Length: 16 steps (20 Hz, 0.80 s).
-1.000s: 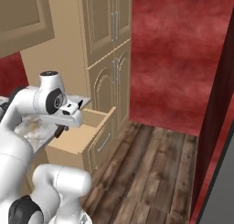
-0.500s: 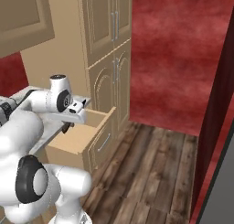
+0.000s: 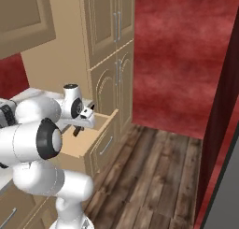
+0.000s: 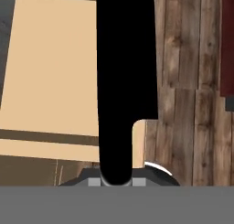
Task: Pick up the metallic utensils from the counter and place them in the open drawer. Make sure not to pick up any wooden utensils.
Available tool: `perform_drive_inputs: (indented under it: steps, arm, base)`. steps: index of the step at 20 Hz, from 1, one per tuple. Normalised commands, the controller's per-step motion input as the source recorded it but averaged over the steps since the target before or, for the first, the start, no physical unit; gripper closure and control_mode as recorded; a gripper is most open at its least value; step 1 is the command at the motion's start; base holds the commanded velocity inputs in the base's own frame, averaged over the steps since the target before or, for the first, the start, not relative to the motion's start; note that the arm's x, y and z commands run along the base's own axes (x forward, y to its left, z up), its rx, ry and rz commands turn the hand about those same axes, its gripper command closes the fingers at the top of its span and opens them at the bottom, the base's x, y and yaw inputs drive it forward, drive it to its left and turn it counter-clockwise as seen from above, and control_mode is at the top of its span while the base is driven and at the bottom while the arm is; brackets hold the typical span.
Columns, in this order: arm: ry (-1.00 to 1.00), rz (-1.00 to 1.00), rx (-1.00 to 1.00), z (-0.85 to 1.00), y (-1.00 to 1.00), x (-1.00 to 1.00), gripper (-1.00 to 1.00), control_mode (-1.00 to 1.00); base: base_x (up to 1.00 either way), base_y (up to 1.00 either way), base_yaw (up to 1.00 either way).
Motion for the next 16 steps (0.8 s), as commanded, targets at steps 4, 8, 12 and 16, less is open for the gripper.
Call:
perform_drive_inputs:
  steps: [4, 8, 12, 16]
  arm:
    - [0.16, 0.00, 0.00, -0.59, 0.00, 0.74, 1.00, -1.00]
    - [0.16, 0.00, 0.00, -0.41, 0.00, 0.63, 1.00, -1.00]
    - [0.23, 0.00, -0.01, -0.29, 0.00, 0.38, 1.00, -1.00]
    - [0.16, 0.00, -0.02, -0.31, 0.00, 0.25, 1.00, -1.00]
  base:
    - [0.00, 0.00, 0.00]
    - [0.00, 0.00, 0.00]
    - [0.00, 0.00, 0.00]
    - [0.00, 0.00, 0.00]
